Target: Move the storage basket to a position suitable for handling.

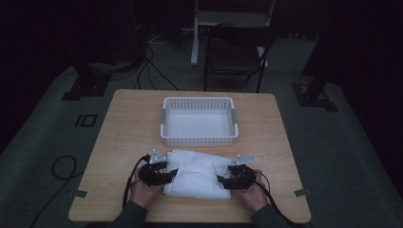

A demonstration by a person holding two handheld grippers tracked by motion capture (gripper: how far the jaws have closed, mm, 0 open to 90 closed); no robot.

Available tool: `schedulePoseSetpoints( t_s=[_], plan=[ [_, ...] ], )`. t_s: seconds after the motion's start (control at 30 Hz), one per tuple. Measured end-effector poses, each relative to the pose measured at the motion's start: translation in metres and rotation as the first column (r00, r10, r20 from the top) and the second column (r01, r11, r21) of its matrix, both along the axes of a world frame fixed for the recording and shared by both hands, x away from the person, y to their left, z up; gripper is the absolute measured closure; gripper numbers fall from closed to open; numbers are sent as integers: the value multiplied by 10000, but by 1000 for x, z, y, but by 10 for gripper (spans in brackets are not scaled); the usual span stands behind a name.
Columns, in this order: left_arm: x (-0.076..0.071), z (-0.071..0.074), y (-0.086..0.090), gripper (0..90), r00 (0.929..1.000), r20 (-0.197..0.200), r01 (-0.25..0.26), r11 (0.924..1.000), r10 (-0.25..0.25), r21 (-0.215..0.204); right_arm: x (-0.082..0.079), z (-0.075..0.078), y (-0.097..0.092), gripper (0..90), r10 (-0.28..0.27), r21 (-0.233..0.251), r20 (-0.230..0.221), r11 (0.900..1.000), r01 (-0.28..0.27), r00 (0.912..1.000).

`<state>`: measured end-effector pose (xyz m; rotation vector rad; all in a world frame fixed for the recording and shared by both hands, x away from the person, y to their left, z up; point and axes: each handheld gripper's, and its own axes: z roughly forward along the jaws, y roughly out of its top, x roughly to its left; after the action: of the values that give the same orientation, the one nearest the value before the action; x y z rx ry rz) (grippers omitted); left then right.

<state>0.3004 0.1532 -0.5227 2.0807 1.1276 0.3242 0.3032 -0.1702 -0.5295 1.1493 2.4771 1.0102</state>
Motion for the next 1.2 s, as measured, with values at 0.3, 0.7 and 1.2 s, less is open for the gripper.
schedulePoseSetpoints(
  t_s=[0.3,0.7,1.2],
  plan=[
    [14,1,1,435,9997,86,-220,9997,219,103,16,0,2,364,-140,50,93,9999,139,9999],
    [30,1,6,432,9984,140,-553,9984,552,97,38,1,10,364,-460,13,319,9989,459,9984],
    [35,19,27,363,9955,196,-904,9905,929,-1035,41,19,4,325,-869,483,588,9953,841,9945]
  ],
)
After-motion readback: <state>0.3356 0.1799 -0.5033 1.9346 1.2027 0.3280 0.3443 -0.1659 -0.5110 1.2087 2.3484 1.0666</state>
